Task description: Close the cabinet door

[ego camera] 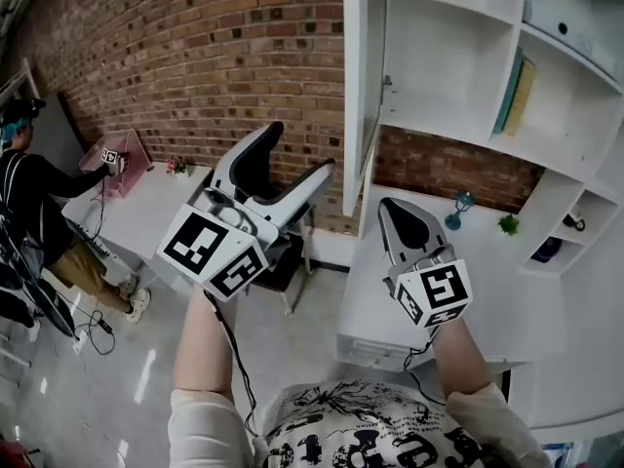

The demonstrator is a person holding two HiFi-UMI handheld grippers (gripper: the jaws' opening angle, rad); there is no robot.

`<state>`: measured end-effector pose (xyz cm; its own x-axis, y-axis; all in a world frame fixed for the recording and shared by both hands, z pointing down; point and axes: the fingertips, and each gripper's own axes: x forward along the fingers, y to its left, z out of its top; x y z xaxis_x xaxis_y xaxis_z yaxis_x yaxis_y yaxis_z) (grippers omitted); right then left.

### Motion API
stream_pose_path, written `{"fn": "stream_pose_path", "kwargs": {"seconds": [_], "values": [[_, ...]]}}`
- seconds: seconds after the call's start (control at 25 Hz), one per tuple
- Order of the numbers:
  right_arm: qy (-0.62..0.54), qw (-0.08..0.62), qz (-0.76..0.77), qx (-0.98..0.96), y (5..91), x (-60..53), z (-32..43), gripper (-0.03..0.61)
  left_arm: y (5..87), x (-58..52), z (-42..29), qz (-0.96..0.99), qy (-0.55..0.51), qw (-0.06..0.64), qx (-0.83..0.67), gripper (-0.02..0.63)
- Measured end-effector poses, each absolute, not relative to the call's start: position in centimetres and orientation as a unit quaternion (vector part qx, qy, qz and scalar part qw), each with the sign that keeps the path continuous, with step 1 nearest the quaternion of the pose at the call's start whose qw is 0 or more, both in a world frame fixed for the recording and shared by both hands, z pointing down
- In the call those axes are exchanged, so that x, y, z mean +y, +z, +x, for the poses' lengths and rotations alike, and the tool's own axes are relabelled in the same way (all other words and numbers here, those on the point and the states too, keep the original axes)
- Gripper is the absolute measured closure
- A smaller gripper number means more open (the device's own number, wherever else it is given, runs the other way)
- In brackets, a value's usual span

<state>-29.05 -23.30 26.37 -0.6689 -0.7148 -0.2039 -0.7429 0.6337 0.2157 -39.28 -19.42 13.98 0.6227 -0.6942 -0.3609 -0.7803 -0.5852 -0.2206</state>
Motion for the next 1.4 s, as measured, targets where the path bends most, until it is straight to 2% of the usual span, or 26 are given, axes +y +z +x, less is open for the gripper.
{"fn": "stream_pose_path", "kwargs": {"seconds": [0.56, 0.76, 0.88, 1.04, 1.12, 1.24, 1.36, 1.4], "values": [[0.199, 0.054, -0.483, 0.851, 23.4, -24.4, -30.4, 0.563, 0.6, -23.2, -39.8, -0.921, 0.248, 0.182, 0.24, 0.257], [0.184, 0.068, -0.505, 0.841, 22.1, -25.3, -29.2, 0.563, -2.5, -24.4, -39.0, -0.931, 0.265, 0.168, 0.185, 0.262], [0.191, 0.071, -0.513, 0.834, 21.5, -25.2, -28.9, 0.563, -3.9, -24.8, -38.9, -0.93, 0.274, 0.175, 0.171, 0.306], [0.2, 0.063, -0.52, 0.828, 21.8, -25.6, -28.4, 0.563, -4.3, -25.9, -38.7, -0.936, 0.275, 0.159, 0.152, 0.325], [0.197, 0.06, -0.526, 0.825, 21.9, -26.0, -28.2, 0.563, -4.5, -26.2, -38.5, -0.939, 0.27, 0.162, 0.138, 0.381], [0.196, 0.058, -0.533, 0.821, 21.9, -26.6, -27.9, 0.563, -4.7, -25.4, -37.7, -0.938, 0.26, 0.203, 0.102, 0.416], [0.199, 0.049, -0.537, 0.818, 22.4, -27.0, -27.6, 0.563, -4.1, -24.6, -36.8, -0.942, 0.245, 0.215, 0.078, 0.512], [0.198, 0.046, -0.538, 0.818, 22.5, -27.0, -27.7, 0.563, -4.1, -24.4, -36.7, -0.944, 0.245, 0.209, 0.076, 0.514]]}}
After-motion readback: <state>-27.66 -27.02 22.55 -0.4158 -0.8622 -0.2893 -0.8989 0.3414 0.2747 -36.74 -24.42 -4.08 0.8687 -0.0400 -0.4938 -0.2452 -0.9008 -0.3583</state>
